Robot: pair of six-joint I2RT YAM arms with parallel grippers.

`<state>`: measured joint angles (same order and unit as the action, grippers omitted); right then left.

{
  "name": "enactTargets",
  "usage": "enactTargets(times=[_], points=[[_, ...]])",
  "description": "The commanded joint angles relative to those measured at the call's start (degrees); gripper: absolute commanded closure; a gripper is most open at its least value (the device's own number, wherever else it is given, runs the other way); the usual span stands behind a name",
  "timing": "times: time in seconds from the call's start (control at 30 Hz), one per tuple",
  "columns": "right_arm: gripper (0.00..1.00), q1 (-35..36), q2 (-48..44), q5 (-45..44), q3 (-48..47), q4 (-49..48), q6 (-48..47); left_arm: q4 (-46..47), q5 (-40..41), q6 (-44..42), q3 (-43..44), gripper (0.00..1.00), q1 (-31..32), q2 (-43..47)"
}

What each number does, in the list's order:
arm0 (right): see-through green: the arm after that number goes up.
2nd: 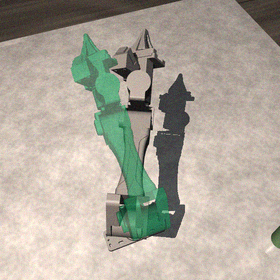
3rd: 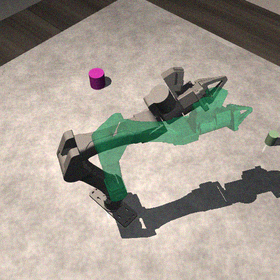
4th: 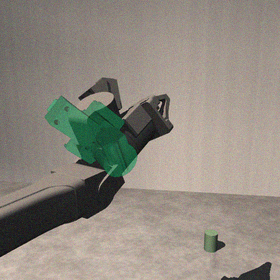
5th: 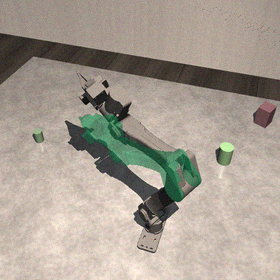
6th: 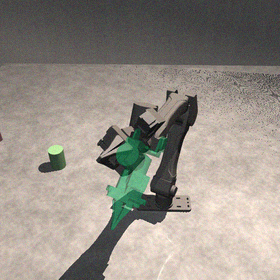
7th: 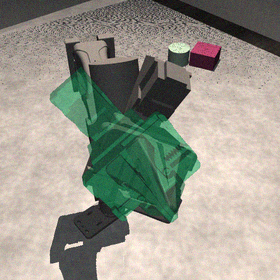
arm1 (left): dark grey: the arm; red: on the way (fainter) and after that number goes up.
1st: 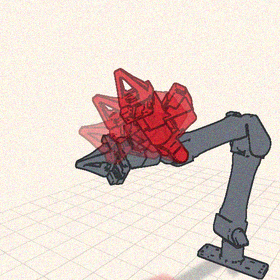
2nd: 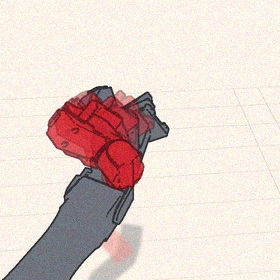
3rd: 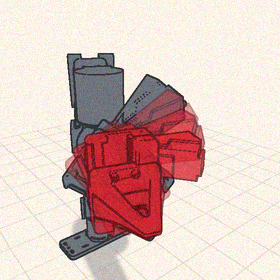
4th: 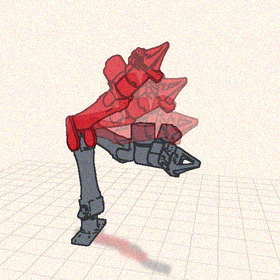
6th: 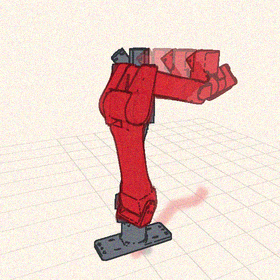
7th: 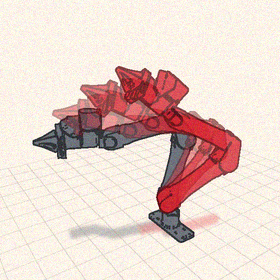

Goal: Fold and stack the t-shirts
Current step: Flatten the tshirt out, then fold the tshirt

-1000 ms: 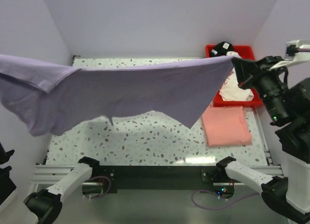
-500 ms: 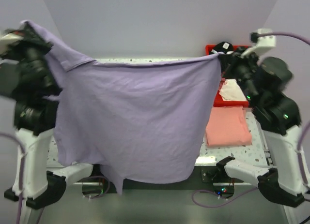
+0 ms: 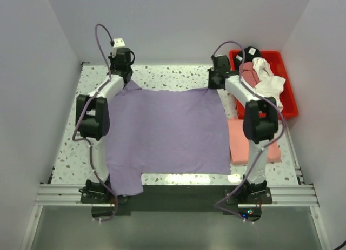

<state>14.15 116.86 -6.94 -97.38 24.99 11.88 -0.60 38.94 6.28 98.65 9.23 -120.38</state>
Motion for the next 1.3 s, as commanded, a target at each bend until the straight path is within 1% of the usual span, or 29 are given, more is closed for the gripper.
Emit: enactTargets(times=[0.0,0.03,0.07,0.13,0.27,0.33,0.43,0.47,0.53,0.63,0.67,0.7,0.77,0.8,0.83,0.87,0.9,0.97,1.13,1.17,1.23,1.27], points=[[1.00,-0.88,6.07,4.12,-9.30,-2.76,-0.28,7.10,-2.55,-2.49,7.15,0.98,-0.09,-6.17],[1.00,-1.05,10.19,5.69,-12.97,-2.32,-0.10,7.37,-2.90,-3.20,8.21,0.97,-0.09,-7.93],[1.00,-1.23,12.15,6.32,-14.49,-1.80,0.07,7.72,-2.90,-3.82,9.18,0.97,-0.18,-10.64],[1.00,-1.58,15.92,6.85,-18.00,-1.18,0.25,8.16,-2.99,-5.23,11.29,0.94,-0.27,-12.77],[1.00,-1.85,18.66,6.85,-20.30,-2.23,0.34,7.02,-3.69,-4.79,14.37,0.93,-1.32,-16.72],[1.00,-2.29,19.46,6.85,-21.70,-1.97,0.60,6.14,-4.13,-3.56,15.60,0.93,-1.94,-17.26],[1.00,-2.73,19.55,8.26,-21.63,-1.00,1.04,3.68,-3.79,-1.28,15.00,0.97,-2.64,-16.47],[1.00,-2.73,19.20,8.43,-21.10,-1.26,1.04,3.85,-3.52,-0.75,13.95,0.97,-2.82,-14.64],[1.00,-2.81,17.62,9.22,-19.43,-1.61,1.04,4.55,-2.64,0.74,9.21,0.98,-2.99,-12.09],[1.00,-2.73,15.33,11.41,-17.67,-1.79,0.95,4.56,-2.73,3.81,2.53,0.98,-3.43,-6.29],[1.00,-2.81,14.72,11.86,-17.14,-1.88,0.87,4.38,-2.81,4.78,0.68,0.98,-3.43,-3.05],[1.00,-2.81,14.11,12.21,-16.70,-1.88,0.78,4.38,-2.82,6.53,-3.08,0.98,-3.35,-1.46],[1.00,-2.73,12.43,12.65,-14.95,-1.62,0.34,4.21,-4.04,8.12,-6.96,0.99,-3.43,3.45],[1.00,-2.73,11.99,12.83,-14.33,-1.53,0.16,4.12,-4.22,9.87,-10.81,0.99,-3.35,4.96],[1.00,-2.73,10.86,12.83,-13.19,-1.35,-0.10,4.03,-4.22,10.84,-12.68,0.99,-3.43,6.63],[1.00,-2.73,10.41,13.00,-12.57,-1.26,-0.28,3.94,-4.22,11.64,-14.61,1.00,-3.43,9.60],[1.00,-2.73,9.89,13.18,-11.96,-1.09,-0.54,4.11,-4.31,12.69,-18.46,1.00,-3.43,11.03],[1.00,-2.73,8.31,13.27,-10.29,-0.83,-0.98,4.47,-5.01,13.31,-23.12,1.00,-3.43,14.53],[1.00,-2.73,4.88,13.09,-6.34,-0.56,-1.95,0.69,-3.96,17.18,-29.21,1.00,-3.43,20.79],[1.00,-2.73,3.83,12.57,-5.81,-0.47,-2.03,-2.18,-4.13,18.75,-30.87,1.00,-3.43,23.23],[1.00,-2.81,2.94,11.69,-5.01,0.23,-2.21,-3.79,-5.27,20.25,-32.46,1.00,-3.43,25.62],[1.00,-2.81,2.33,11.08,-4.92,0.67,-2.39,-6.06,-5.97,22.26,-33.60,1.00,-3.43,27.98]])
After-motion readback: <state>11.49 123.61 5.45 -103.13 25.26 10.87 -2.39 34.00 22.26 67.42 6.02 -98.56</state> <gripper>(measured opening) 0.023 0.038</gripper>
